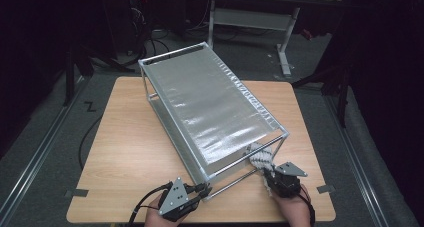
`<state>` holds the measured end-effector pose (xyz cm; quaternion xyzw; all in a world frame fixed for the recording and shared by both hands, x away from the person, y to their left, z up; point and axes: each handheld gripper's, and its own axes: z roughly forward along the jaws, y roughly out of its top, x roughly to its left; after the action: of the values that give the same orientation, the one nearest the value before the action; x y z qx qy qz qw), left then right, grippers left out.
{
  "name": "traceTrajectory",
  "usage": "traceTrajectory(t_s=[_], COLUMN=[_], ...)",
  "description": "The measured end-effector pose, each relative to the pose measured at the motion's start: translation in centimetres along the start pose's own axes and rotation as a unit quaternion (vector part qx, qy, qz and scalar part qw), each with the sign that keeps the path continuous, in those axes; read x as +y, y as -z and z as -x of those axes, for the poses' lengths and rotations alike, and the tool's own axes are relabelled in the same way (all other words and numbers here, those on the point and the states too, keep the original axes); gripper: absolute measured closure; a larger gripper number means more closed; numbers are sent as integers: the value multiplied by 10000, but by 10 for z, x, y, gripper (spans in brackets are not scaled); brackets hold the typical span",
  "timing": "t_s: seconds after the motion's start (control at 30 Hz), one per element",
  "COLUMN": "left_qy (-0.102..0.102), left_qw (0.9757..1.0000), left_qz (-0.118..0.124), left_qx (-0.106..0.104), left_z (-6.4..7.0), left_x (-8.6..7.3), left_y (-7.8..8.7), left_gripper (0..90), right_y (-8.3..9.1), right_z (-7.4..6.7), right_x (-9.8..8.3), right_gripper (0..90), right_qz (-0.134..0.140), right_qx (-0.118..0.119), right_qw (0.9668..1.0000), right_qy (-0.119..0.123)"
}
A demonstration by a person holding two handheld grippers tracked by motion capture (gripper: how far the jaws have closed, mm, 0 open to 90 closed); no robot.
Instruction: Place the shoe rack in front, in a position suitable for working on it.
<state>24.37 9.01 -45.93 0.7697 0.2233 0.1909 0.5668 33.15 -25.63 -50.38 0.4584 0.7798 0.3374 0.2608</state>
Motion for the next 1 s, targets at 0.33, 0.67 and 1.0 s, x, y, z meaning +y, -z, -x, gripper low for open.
traceTrajectory(t_s=[0.33, 0.67, 1.0], left_qy=[-9, -41, -36], left_qw=[10000, 10000, 10000], left_qz=[5, 11, 17], left_qx=[-17, -22, -28], left_z=[0, 0, 0], left_x=[0, 0, -1], left_y=[0, 0, 1], left_gripper=[805, 805, 804], right_y=[42, 85, 131], right_z=[-9, -8, -10], right_x=[13, 27, 43], right_gripper=[769, 767, 769], right_qz=[612, 1358, 2273], right_qx=[-16, -122, -210], right_qw=[9980, 9906, 9736], right_qy=[172, 113, 34])
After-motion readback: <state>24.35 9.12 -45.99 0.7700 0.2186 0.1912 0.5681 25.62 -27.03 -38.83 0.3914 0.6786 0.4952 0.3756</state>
